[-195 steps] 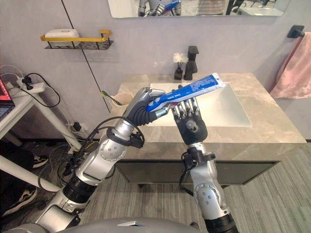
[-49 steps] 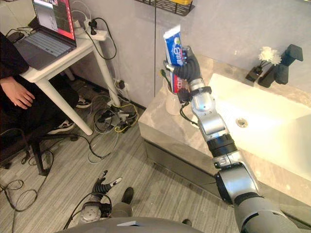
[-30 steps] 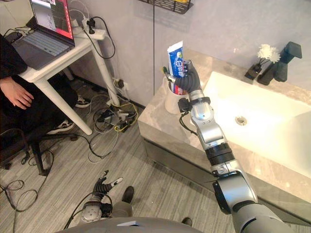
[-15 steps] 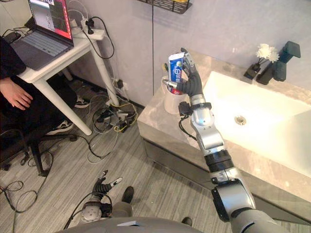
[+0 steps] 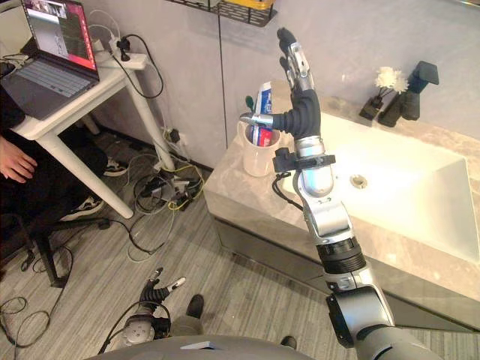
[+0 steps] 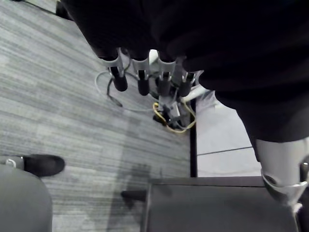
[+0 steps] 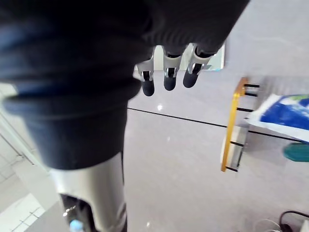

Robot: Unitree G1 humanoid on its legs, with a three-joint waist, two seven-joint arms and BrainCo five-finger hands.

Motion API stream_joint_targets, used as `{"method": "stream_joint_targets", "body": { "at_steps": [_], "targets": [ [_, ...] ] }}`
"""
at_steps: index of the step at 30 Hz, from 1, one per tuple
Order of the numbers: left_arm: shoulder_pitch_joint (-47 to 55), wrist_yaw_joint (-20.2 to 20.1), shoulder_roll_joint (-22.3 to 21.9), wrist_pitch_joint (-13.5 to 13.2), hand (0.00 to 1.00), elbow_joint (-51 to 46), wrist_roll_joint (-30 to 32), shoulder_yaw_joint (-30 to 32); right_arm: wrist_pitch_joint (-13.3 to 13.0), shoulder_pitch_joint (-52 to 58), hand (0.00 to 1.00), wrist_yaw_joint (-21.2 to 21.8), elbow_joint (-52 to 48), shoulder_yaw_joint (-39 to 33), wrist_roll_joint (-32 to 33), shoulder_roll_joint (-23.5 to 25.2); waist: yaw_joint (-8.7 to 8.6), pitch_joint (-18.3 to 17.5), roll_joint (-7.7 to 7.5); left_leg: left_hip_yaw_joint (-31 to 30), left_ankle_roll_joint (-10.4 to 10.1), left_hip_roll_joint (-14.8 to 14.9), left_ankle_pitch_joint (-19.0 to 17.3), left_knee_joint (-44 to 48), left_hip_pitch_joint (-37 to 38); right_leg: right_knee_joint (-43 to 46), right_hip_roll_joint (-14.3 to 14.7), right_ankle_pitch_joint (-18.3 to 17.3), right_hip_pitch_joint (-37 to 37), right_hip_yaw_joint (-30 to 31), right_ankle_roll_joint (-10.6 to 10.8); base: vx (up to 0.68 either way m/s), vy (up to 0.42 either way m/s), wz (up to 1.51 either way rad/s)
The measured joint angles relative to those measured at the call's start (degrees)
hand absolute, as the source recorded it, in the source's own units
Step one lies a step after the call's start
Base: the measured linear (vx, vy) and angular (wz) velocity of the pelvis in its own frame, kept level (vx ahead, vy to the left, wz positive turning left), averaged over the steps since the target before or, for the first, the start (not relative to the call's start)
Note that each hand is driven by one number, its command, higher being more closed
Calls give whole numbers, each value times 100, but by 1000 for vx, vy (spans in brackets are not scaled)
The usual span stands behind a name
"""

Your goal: Organize washtable

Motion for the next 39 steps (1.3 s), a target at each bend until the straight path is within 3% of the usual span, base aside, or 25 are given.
{"method": "stream_joint_targets", "body": {
  "at_steps": [11,15,18,23,25,29,33,39],
  "targets": [
    [-48,-42,21,0,0,242,103,42,-192,480,0,-124,-821,-566,0,-2,-275,-37,47,246,24,0,-23,-4,196,86,-34,1,-12,225,3,-11,8,-10],
    [-73,-66,20,-5,0,386,108,53,-247,1021,0,-179,-1376,-1304,-2,-2,-296,-116,93,315,25,0,-23,-5,197,85,-35,2,-91,312,4,-17,8,-10],
    [-70,-84,29,2,0,628,227,158,-323,1691,0,-335,-1627,-2038,-2,11,-443,-243,131,357,29,0,-30,-6,195,82,-39,8,-118,333,8,11,-1,-7],
    [-100,-92,-18,21,0,1143,324,356,-338,3247,0,-660,-2038,-3449,-3,738,-700,-480,269,632,37,11,-84,-5,212,-14,-20,133,-248,627,7,16,1,-27],
    [-131,-97,-20,28,0,1293,326,413,-324,3665,0,-757,-2028,-3698,-25,1028,-798,-500,300,682,32,15,-89,-5,217,-44,-16,155,-267,659,3,-10,5,-19],
    [-220,-80,4,105,0,1596,330,549,-155,4717,0,-1065,-1288,-3858,-294,1760,-924,-525,312,912,-3,47,-171,-5,338,-104,24,181,-315,919,-23,-24,6,-33],
    [-261,-11,50,121,0,1773,319,528,276,5339,0,-1102,484,-3434,-287,1893,-928,-530,325,1056,-3,46,-297,93,395,-124,16,177,-298,1017,-20,-11,8,-14],
    [-246,190,-14,227,0,1946,-20,540,508,5680,0,-819,2341,-2763,-241,1964,-895,-506,393,1186,11,46,-359,148,476,-149,14,209,-203,1132,21,21,0,-11]
  ]
}}
